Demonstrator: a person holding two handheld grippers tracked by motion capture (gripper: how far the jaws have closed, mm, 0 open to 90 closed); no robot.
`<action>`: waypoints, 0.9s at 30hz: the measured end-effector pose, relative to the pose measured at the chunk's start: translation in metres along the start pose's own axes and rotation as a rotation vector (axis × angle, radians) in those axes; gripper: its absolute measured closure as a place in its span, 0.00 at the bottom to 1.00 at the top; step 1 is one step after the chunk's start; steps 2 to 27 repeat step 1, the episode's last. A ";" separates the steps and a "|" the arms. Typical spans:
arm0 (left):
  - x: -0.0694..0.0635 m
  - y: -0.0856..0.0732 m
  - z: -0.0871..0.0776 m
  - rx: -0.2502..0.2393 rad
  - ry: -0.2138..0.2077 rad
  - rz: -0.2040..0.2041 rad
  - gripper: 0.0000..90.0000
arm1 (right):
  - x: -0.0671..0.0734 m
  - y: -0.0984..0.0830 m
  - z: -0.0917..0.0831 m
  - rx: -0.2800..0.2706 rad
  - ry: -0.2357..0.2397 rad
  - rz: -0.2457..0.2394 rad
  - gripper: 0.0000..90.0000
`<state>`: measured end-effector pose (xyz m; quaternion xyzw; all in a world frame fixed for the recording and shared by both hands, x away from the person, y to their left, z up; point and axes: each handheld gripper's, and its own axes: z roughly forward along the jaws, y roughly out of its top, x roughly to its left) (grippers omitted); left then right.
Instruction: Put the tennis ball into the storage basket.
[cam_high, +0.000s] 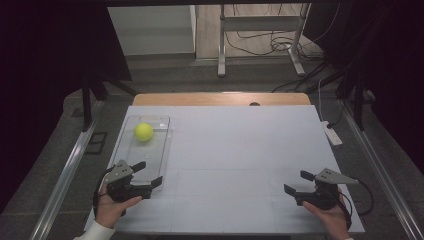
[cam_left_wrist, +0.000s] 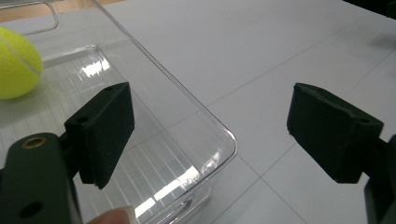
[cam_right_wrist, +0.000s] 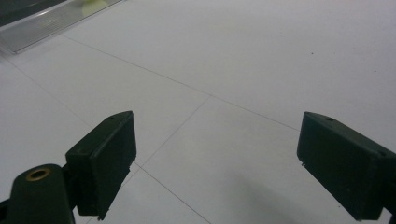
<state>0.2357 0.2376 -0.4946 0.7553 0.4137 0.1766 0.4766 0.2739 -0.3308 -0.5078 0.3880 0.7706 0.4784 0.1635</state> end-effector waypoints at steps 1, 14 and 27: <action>0.000 0.000 0.000 0.001 -0.002 0.002 0.17 | 0.000 0.000 0.000 0.000 0.001 0.002 0.13; 0.000 0.000 0.000 0.001 -0.002 0.002 0.17 | 0.000 0.000 0.000 0.000 0.001 0.002 0.13; 0.000 0.000 0.000 0.001 -0.002 0.002 0.17 | 0.000 0.000 0.000 0.000 0.001 0.002 0.13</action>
